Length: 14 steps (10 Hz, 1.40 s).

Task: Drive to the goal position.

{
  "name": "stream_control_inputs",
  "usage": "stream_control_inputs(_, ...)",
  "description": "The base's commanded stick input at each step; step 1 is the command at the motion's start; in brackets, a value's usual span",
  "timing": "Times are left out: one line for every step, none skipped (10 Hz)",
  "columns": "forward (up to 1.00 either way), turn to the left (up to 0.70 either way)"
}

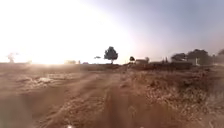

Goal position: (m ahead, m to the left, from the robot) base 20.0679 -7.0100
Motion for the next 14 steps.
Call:
stream_control_inputs(0.7,0.0)
stream_control_inputs(0.7,0.0)
stream_control_inputs(0.7,0.0)
stream_control_inputs(0.7,0.0)
stream_control_inputs(0.7,0.0)
stream_control_inputs(0.7,0.0)
stream_control_inputs(0.7,0.0)
stream_control_inputs(0.7,0.0)
stream_control_inputs(0.7,0.0)
stream_control_inputs(0.7,0.0)
stream_control_inputs(0.7,0.0)
stream_control_inputs(0.7,0.0)
stream_control_inputs(0.7,0.0)
stream_control_inputs(0.7,0.0)
